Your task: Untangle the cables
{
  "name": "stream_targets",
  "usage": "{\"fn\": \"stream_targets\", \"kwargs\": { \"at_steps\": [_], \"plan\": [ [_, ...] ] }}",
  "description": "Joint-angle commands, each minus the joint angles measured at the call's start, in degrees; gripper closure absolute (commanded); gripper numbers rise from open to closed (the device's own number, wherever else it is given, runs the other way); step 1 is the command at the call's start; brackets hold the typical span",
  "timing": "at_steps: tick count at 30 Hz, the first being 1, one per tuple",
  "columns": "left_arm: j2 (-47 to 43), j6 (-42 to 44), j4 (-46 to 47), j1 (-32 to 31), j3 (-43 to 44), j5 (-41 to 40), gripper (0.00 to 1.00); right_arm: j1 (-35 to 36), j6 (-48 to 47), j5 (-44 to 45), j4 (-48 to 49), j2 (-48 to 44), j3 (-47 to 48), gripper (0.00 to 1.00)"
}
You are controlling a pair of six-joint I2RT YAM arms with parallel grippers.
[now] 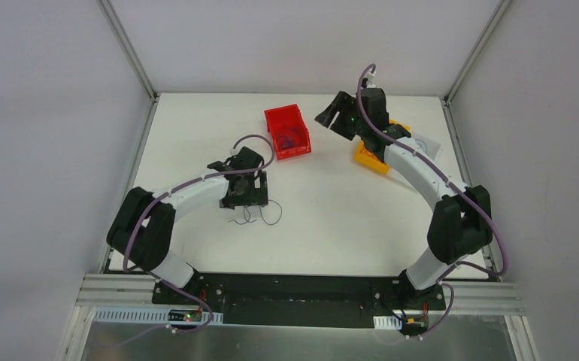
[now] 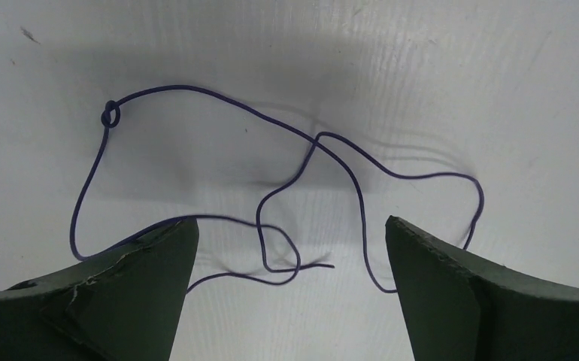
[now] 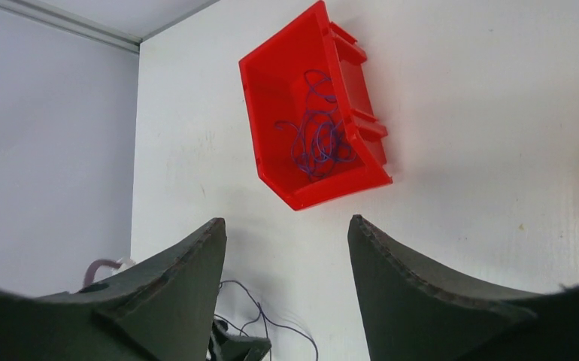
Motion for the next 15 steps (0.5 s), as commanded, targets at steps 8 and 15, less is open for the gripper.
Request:
{"fn": "stream_targets", "kwargs": {
  "at_steps": [8, 15],
  "plan": [
    [12.45, -1.34, 1.11, -2.34, 8.47, 1.23, 0.01, -2.74, 1.08, -3.46, 3.16, -10.61, -6.08, 0.36],
    [15.87, -2.66, 1.67, -2.63, 9.50, 0.31, 0.13, -3.69, 1.29, -4.28, 3.70, -12.99, -7.78, 0.36]
  ]
}}
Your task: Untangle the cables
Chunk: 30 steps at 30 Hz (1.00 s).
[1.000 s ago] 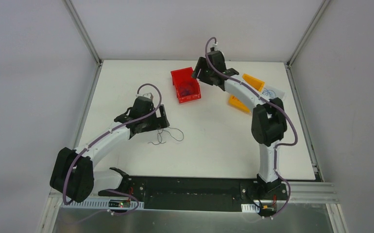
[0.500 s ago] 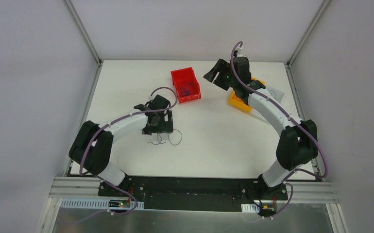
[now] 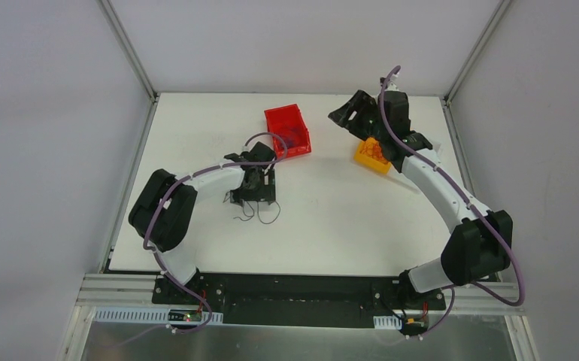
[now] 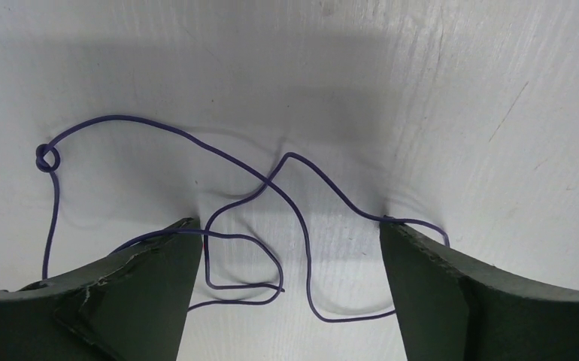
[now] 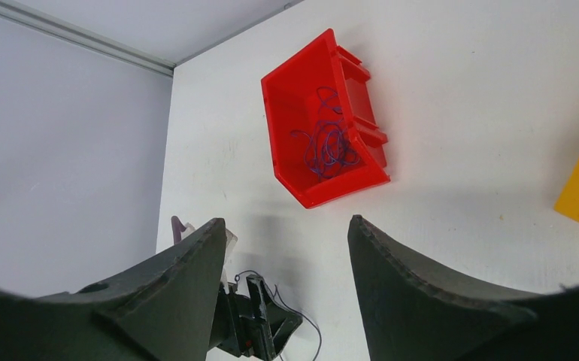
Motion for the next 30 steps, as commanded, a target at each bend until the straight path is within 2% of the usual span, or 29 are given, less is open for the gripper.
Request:
{"fn": "stream_targets", "kwargs": {
  "at_steps": [1, 3, 6, 8, 16, 23, 30],
  "plan": [
    [2.64, -1.81, 3.00, -0.82, 1.33, 0.69, 0.19, -0.55, 0.53, -1.60, 2.49, -2.94, -0.58, 0.36],
    [3.15, -1.79, 3.36, -1.06, 1.76, 1.31, 0.37, -0.76, 0.83, -1.90, 2.54, -3.18, -0.76, 0.36],
    [3.24, -1.70, 4.04, -1.11, 1.52, 1.46, 0.71, -0.92, 0.92, -2.17, 2.54, -3.64, -0.84, 0.36],
    [2.48, -1.64, 4.43, -1.12, 0.76, 1.21, 0.99, -1.04, 0.95, -2.33, 2.54, -4.03, -1.05, 0.36],
    [-4.04, 1.77, 0.17, -1.11, 3.80, 5.05, 1.00, -2.04, 0.78, -3.06, 0.10, -5.74, -0.93, 0.36],
    [-8.59, 6.64, -11.53, -0.84, 18.39, 5.75, 1.00, -4.04, 0.37, -2.09, -2.28, -12.36, -5.06, 0.36],
    [-2.23, 9.15, -13.68, 1.81, 34.70, 7.57, 1.00, -4.85, 1.06, 1.20, -2.20, -19.95, -10.53, 0.36]
  ]
}}
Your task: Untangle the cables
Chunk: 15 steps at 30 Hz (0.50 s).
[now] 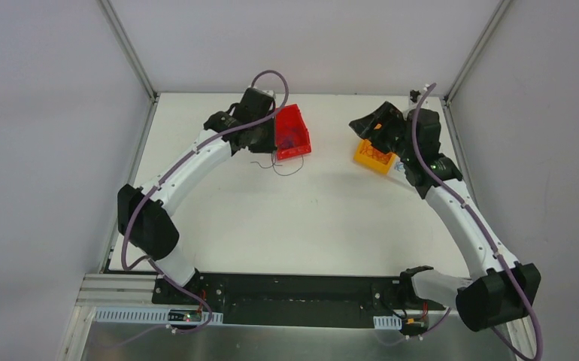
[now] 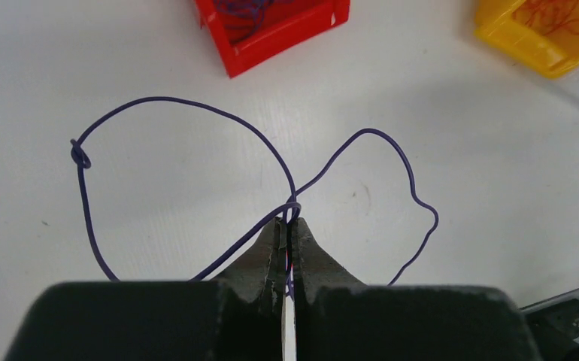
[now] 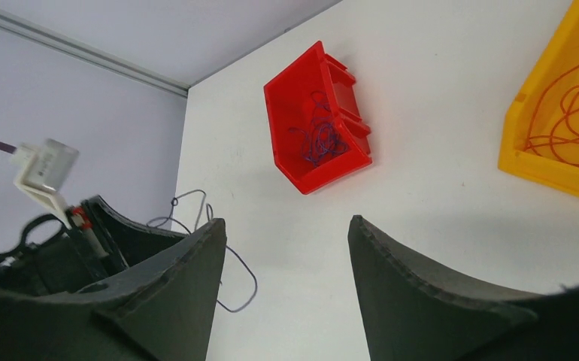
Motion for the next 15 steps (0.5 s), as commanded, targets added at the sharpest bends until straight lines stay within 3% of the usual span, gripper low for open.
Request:
{"fn": "stream_targets", "kwargs": {
  "at_steps": [1, 7, 10, 15],
  "plan": [
    [5.29, 3.27, -4.07, 1.94, 10.90, 2.60, 1.00, -0.62, 0.53, 2.50, 0.72, -5.50, -2.68, 0.36],
    [20.46, 2.25, -3.70, 5.50, 32.71, 20.21, 1.00, -0.86, -0.55, 4.91, -0.08, -9.92, -4.90, 0.37],
    [28.35, 0.59, -3.53, 7.12, 42.69, 25.09, 1.00, -1.08, -1.26, 5.41, -1.65, -10.53, -4.32, 0.37],
    [38.48, -6.53, -0.43, 12.81, 49.52, 33.24, 1.00, -1.08, -1.07, 5.16, -1.76, -10.94, -4.40, 0.37]
  ]
}}
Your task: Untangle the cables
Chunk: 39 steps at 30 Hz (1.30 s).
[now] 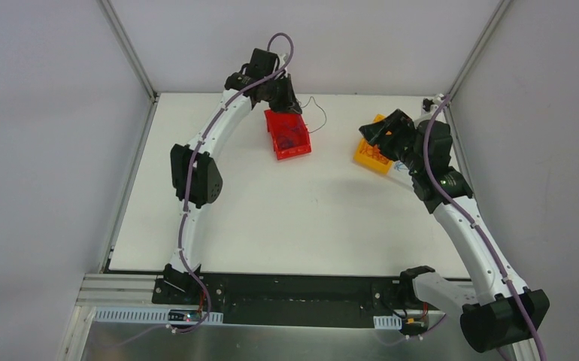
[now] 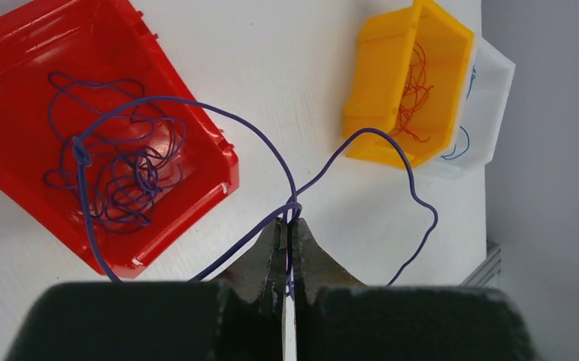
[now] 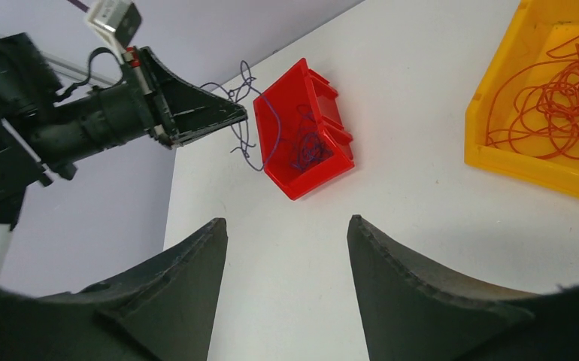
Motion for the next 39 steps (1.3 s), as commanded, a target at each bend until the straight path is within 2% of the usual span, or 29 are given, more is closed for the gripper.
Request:
{"fn": "stream_targets", "kwargs": {
  "at_steps": [1, 7, 16, 23, 27, 33, 39],
  "plan": [
    [5.64, -6.94, 2.95, 5.24, 4.02, 10.53, 1.00, -0.33, -0.73, 0.76, -0.01, -1.31, 0.68, 0.37],
    [13.20, -16.37, 12.36, 10.64, 1.77, 20.28, 1.00, -0.37, 0.14, -0.38, 0.29, 0.28, 1.00, 0.37],
    [14.06, -14.29, 13.56, 13.00, -4.99, 18.30, 1.00, -0.35, 0.63, -0.87, 1.05, 2.31, 1.46, 0.37],
    [10.33, -4.70, 7.67, 10.99, -10.40, 3.15, 1.00, -0.27, 0.68, -0.97, 1.34, 2.37, 1.12, 0.38],
    [10.10, 0.56, 2.28, 8.27, -7.52, -8.18, 1.00, -0.46, 1.01, -1.29, 1.55, 2.54, 0.78, 0.38],
    [11.06, 4.27, -1.24, 5.84, -3.04, -15.39, 1.00, -0.49, 1.12, -1.56, 1.76, 2.46, 0.24, 0.38],
    [9.96, 9.72, -4.29, 1.80, -2.97, -28.51, 1.00, -0.63, 1.12, -1.92, 1.71, 2.24, 0.19, 0.38]
  ]
}}
